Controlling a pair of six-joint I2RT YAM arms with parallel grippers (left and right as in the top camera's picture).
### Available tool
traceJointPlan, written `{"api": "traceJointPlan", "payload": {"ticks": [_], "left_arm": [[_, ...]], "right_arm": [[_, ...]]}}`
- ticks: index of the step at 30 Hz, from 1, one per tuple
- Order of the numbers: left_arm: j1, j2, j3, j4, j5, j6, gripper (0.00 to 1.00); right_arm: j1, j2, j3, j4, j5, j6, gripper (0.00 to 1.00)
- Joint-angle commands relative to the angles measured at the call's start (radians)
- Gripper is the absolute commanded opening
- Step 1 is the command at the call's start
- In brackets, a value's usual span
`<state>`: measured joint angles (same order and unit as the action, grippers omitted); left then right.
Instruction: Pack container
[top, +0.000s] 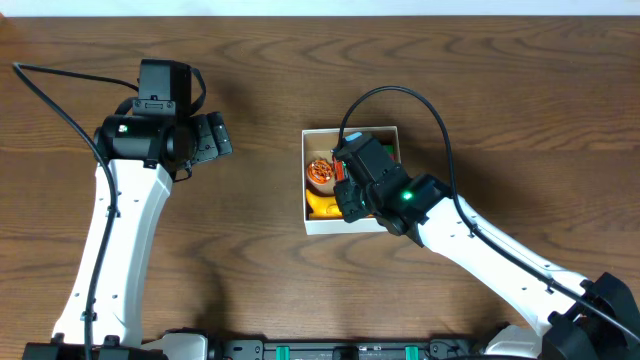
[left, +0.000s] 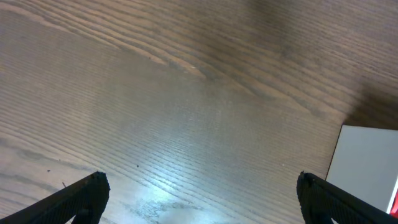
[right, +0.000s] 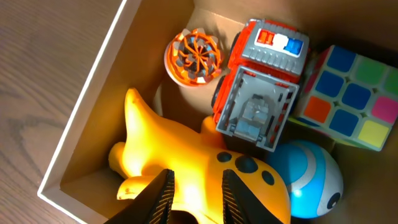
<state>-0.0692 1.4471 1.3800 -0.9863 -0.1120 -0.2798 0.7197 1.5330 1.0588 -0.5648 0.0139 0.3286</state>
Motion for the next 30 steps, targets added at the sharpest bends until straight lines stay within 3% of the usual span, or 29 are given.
{"api": "traceJointPlan", "payload": {"ticks": [1, 8, 12, 30], "left_arm": [[0.001, -0.011, 0.01, -0.006, -0.006, 0.017, 0.98], [0.001, -0.011, 0.01, -0.006, -0.006, 0.017, 0.98], [0.001, -0.011, 0.01, -0.005, -0.006, 0.017, 0.98], [0.001, -0.011, 0.01, -0.005, -0.005, 0.017, 0.98]], "right_arm": [[0.005, -0.014, -0.004, -0.004, -0.027, -0.016, 0.28], [0.005, -0.014, -0.004, -0.002, -0.032, -0.016, 0.23], [0.007, -0.014, -0.004, -0.007, -0.147, -0.103, 0.2], [0.007, 0.022, -0.007, -0.077, -0.206, -0.117, 0.21]]}}
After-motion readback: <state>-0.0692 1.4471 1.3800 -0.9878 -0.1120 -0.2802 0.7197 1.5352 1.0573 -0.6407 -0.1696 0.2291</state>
